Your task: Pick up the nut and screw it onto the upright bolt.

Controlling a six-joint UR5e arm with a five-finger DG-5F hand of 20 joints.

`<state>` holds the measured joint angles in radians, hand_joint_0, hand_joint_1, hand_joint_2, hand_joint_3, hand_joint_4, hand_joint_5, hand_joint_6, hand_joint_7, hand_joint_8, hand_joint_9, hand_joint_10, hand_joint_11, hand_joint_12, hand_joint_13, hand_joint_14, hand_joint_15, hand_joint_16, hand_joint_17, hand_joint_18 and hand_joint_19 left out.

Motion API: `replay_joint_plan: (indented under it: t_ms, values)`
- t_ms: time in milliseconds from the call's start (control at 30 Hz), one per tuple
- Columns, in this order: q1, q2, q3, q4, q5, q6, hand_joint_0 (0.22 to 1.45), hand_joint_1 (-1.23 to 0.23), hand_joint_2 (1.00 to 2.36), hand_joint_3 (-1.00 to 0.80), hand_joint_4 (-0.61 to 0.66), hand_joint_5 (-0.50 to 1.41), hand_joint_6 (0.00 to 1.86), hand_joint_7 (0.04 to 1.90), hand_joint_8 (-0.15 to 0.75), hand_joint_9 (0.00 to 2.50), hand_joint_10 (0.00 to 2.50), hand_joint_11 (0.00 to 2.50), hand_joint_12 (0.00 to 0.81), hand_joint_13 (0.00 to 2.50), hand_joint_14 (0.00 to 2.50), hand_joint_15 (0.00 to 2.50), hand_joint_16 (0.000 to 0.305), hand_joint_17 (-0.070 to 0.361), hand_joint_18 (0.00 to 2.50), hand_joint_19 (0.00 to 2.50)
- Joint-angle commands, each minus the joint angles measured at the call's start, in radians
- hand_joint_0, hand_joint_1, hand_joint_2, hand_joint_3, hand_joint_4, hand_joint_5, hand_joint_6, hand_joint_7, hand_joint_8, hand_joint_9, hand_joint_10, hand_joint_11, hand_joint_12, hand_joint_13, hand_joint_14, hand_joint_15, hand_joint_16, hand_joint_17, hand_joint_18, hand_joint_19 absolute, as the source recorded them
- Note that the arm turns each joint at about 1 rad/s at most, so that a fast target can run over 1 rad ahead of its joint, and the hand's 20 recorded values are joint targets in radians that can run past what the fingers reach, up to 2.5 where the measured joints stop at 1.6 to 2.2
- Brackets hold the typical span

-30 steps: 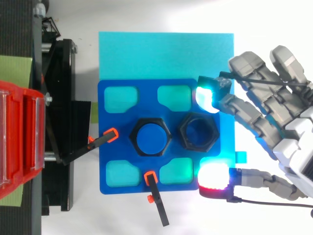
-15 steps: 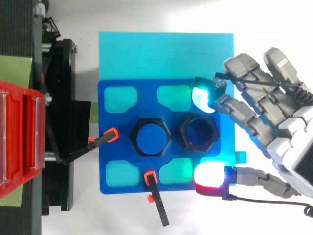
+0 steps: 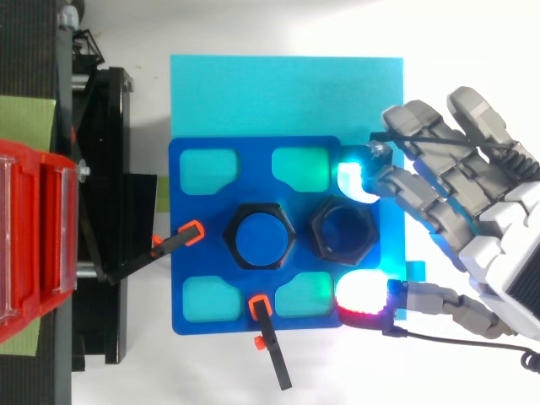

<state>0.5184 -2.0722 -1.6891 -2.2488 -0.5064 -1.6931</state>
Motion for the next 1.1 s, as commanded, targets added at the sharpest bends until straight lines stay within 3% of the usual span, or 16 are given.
replay_joint_plan:
  t_ms: [0, 433, 633, 833, 967, 1067]
  values:
    - [-0.001, 0.000, 0.000, 0.000, -0.003, 0.000, 0.42, -0.64, 1.00, -0.50, 0.32, -0.20, 0.50, 0.98, 0.289, 0.41, 0.00, 0.00, 0.349, 0.48, 0.00, 0.00, 0.043, 0.097, 0.21, 0.00]
    - [-0.015, 0.001, -0.001, -0.015, -0.034, 0.000, 0.49, -0.64, 1.00, -0.50, 0.32, -0.17, 0.50, 1.16, 0.273, 0.50, 0.00, 0.00, 0.308, 0.56, 0.00, 0.00, 0.035, 0.078, 0.32, 0.00]
    - [-0.026, 0.001, 0.000, -0.043, -0.075, 0.006, 0.51, -0.64, 1.00, -0.50, 0.30, -0.17, 0.54, 1.13, 0.271, 0.52, 0.00, 0.00, 0.300, 0.57, 0.00, 0.00, 0.033, 0.074, 0.34, 0.00]
    - [-0.035, 0.003, 0.011, -0.064, -0.093, 0.021, 0.51, -0.63, 1.00, -0.50, 0.31, -0.17, 0.56, 1.11, 0.271, 0.52, 0.00, 0.00, 0.295, 0.58, 0.00, 0.00, 0.033, 0.073, 0.34, 0.00]
    - [-0.041, 0.004, 0.034, -0.129, -0.112, 0.047, 0.51, -0.63, 1.00, -0.50, 0.31, -0.17, 0.56, 1.11, 0.272, 0.53, 0.00, 0.00, 0.297, 0.58, 0.00, 0.00, 0.033, 0.073, 0.35, 0.00]
    - [-0.044, 0.015, 0.055, -0.222, -0.158, 0.075, 0.51, -0.63, 1.00, -0.50, 0.31, -0.17, 0.56, 1.10, 0.273, 0.53, 0.00, 0.00, 0.296, 0.59, 0.00, 0.00, 0.032, 0.073, 0.35, 0.00]
